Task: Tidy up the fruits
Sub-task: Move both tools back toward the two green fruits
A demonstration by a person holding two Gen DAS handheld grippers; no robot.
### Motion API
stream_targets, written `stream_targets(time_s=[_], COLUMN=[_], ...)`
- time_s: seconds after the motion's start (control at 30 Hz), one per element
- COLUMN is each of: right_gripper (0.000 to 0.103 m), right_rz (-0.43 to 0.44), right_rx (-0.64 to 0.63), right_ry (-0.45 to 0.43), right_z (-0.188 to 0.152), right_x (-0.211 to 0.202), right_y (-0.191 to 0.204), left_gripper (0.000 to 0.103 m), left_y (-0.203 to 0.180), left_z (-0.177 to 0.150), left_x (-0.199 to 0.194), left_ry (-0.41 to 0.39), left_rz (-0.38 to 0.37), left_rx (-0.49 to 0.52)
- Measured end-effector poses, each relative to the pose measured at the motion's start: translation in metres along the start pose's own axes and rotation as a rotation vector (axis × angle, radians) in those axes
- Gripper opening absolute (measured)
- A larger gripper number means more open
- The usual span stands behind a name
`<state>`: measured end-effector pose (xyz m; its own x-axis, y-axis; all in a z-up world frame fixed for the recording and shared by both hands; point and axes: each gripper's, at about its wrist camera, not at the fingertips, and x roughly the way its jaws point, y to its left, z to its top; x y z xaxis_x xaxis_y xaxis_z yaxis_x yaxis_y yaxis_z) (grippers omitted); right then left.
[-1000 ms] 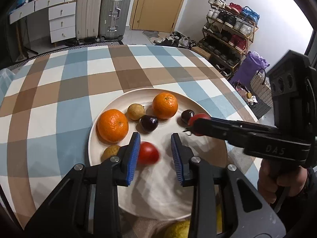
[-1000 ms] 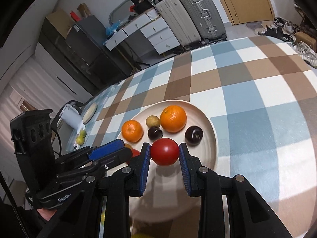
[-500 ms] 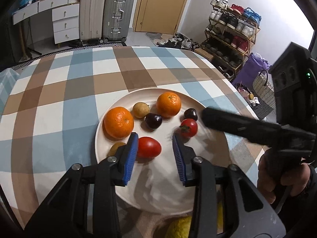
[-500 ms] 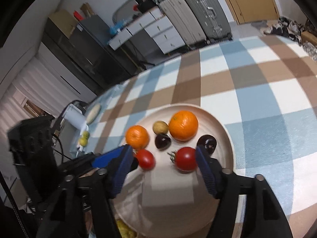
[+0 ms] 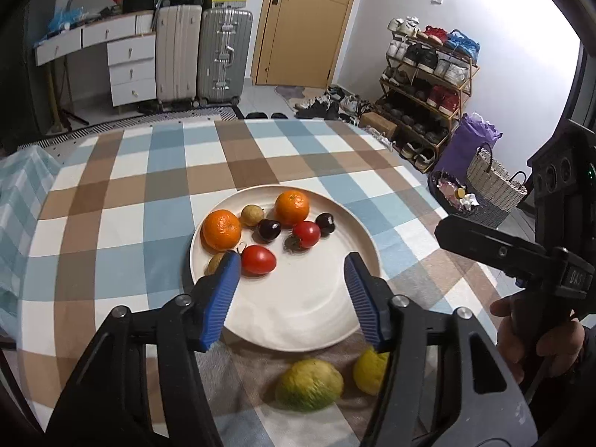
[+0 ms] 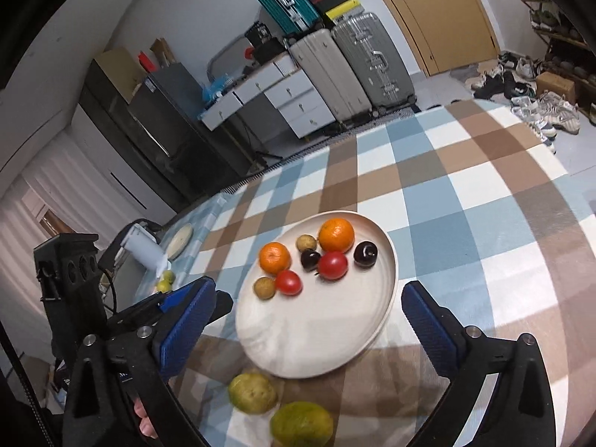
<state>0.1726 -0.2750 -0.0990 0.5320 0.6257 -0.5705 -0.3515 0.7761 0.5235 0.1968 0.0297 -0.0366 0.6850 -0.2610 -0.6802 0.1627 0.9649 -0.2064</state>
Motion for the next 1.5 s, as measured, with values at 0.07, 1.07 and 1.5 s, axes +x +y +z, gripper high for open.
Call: stream_targets(time_s=[0.07,1.07,1.5], right_gripper=[0.103,0.103,0.103], right_rz=[0.0,-0.06,-0.046], right_rx=[-0.005,-0.082,-0.013], right_ry=[-0.012,-0.026,0.106], right_z=[-0.003,-0.1,-0.113], right_x=[-0.01,-0.056,-0.009], right_y=[0.004,0.035,0.014], left_gripper=[0.064,0.102,0.102], left_y=[-0.006,-0.015,0.017], left_z=[-0.003,-0.114,-0.13], left_x=[-0.012,-0.081,-0.053], left_ry=[-0.013,-0.04,-0.005], left_rz=[0.005,0.071,0.103], left_rx=[0.004,-0.078,-0.131])
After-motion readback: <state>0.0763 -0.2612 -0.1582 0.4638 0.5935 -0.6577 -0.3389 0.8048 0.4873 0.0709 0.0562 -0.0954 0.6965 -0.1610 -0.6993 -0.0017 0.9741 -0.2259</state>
